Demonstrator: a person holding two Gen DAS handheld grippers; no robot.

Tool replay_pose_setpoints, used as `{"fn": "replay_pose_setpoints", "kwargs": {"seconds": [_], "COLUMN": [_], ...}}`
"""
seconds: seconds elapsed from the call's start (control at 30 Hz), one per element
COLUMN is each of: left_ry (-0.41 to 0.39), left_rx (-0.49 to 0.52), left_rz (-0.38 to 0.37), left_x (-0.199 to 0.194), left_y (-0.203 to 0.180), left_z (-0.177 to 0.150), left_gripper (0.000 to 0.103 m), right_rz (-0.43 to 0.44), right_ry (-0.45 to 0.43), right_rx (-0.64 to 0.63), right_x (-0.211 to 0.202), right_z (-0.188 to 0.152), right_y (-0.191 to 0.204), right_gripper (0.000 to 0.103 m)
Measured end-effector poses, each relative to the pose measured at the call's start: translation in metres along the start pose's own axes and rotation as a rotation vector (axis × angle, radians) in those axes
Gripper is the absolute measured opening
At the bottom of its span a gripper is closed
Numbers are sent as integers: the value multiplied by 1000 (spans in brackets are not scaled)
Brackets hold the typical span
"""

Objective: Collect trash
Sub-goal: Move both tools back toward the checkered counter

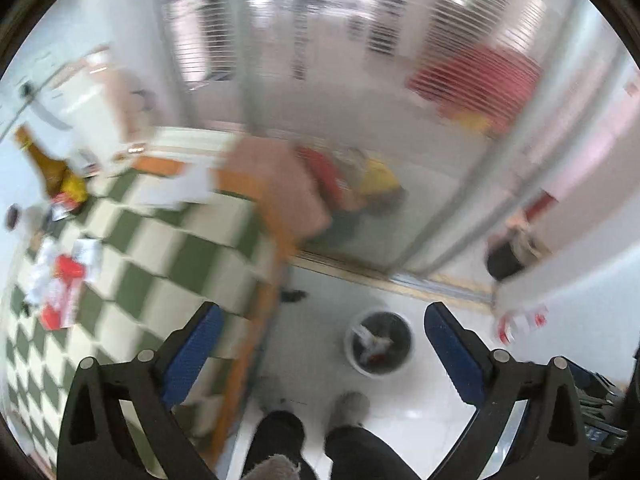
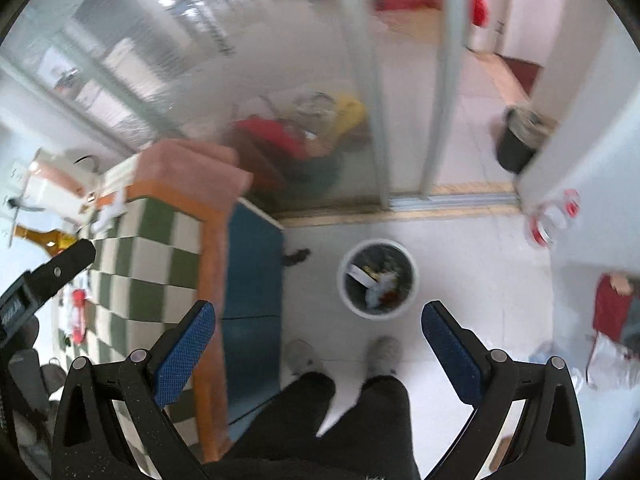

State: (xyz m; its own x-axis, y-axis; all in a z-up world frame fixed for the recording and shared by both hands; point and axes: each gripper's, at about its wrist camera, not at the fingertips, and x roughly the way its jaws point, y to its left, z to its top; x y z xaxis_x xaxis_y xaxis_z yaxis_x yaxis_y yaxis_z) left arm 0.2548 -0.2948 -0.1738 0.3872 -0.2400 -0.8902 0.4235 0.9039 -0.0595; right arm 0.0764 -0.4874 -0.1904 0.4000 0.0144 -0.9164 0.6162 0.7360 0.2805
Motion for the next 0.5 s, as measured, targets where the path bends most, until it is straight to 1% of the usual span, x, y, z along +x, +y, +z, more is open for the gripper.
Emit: {"fn": "replay_pose_setpoints", "kwargs": {"seconds": [0.07, 0.1, 0.13, 0.17, 0.2, 0.23, 0.27, 0.3, 0.33, 0.37, 0.4, 0.47, 0.5], "left_ry": [-15, -16, -13, -3, 4, 20, 29, 45, 56, 70, 80, 105, 115], "left_rx": [-80, -130, -167, -219, -255, -311, -341, -393, -432, -482, -515, -597, -623], "left_rz": [47, 91, 116, 151, 180, 235, 266, 315, 349, 395, 424, 515, 542], "left_x": [-5, -6, -5, -2, 0, 4, 6, 10, 13, 17, 20, 28, 30], "left_y": [52, 86, 111, 146, 170, 208, 229, 264, 287, 317, 338, 389, 403], "left_z": [13, 17, 16, 14, 10, 5, -1, -8, -15, -24, -30, -46, -52], "left_gripper": [103, 103, 103, 103, 103, 103, 103, 103, 103, 103, 103, 103, 103], "right_rz": [32, 52, 68, 79, 93, 107, 118, 131, 140, 144, 148, 142, 134], "right_ry": [9, 13, 21, 29, 42, 57, 67, 77, 85, 91, 97, 100, 102], "right_rx": [-39, -64, -95, -124, -157, -183, -199, -222, -245, -257, -268, -288, -296], "right_x": [8, 13, 20, 27, 38, 50, 60, 72, 88, 100, 113, 144, 162], "right_z": [11, 17, 22, 27, 32, 38, 42, 46, 53, 57, 61, 71, 78], "right_y": [41, 65, 89, 112, 138, 165, 184, 208, 237, 258, 275, 314, 337], "right_gripper": [103, 103, 103, 103, 103, 103, 103, 103, 103, 103, 103, 103, 103]}}
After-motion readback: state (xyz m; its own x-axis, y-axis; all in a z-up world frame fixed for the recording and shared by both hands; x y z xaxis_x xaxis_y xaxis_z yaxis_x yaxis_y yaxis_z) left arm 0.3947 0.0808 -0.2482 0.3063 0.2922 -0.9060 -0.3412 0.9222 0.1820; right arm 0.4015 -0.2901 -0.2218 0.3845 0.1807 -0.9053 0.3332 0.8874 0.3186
